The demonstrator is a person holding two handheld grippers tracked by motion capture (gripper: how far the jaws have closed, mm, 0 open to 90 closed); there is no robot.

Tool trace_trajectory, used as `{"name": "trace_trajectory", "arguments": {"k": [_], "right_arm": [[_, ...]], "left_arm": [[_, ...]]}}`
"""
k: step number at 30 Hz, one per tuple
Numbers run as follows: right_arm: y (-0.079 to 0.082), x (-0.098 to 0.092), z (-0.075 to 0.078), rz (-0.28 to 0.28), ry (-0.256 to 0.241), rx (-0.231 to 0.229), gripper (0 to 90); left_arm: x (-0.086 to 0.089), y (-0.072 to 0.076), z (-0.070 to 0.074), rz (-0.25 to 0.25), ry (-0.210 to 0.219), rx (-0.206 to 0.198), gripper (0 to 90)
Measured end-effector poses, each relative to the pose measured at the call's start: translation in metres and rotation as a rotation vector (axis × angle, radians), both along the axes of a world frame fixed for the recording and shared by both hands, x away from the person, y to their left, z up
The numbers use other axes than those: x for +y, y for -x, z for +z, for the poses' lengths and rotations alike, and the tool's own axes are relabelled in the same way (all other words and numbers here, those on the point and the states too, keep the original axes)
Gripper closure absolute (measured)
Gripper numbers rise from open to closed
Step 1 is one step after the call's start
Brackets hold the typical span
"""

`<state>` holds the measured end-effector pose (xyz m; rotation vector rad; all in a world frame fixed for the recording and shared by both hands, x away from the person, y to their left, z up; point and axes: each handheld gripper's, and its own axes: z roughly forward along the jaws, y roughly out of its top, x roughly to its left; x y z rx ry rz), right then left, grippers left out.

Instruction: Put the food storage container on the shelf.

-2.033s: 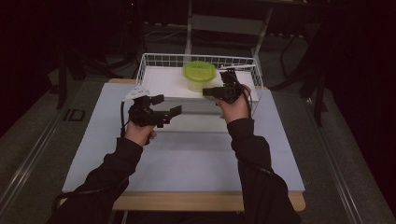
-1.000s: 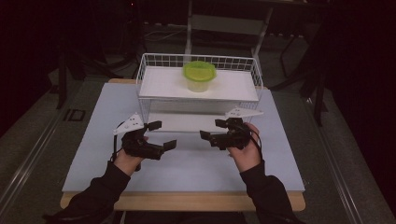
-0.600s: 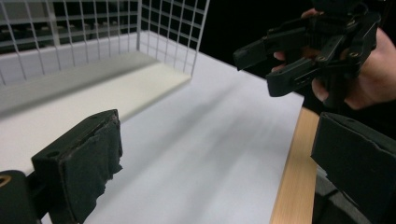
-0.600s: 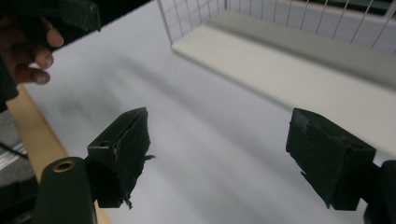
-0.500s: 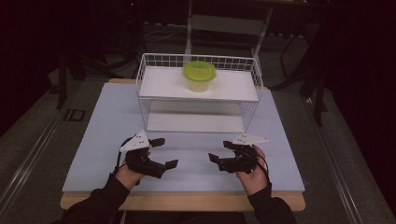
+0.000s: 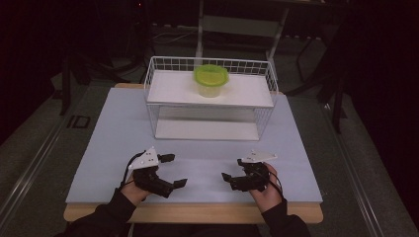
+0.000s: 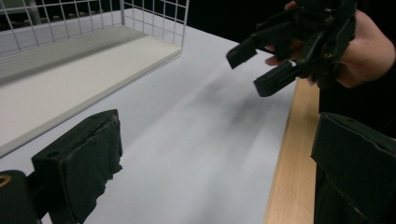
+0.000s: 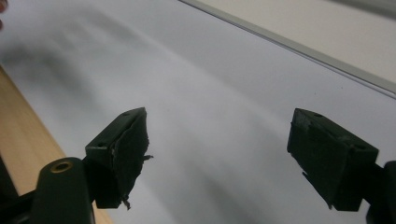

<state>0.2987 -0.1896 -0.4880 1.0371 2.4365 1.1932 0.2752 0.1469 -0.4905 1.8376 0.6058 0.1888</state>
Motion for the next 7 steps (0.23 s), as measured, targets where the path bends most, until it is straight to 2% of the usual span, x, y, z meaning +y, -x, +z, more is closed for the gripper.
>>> {"name": "trace_trajectory", "arguments": {"k": [2, 7], "right_arm": [[-0.0006, 0.0026, -0.0004, 0.008, 0.003, -0.002, 20.0], [0.0021, 0.0046, 0.0013, 0.022, 0.005, -0.023, 20.0]], "left_arm": [[0.0002, -0.0007, -0.0017, 0.003, -0.014, 0.001, 2.6], [0.0026, -0.0021, -0.0041, 0.018, -0.018, 0.004, 2.7]]}}
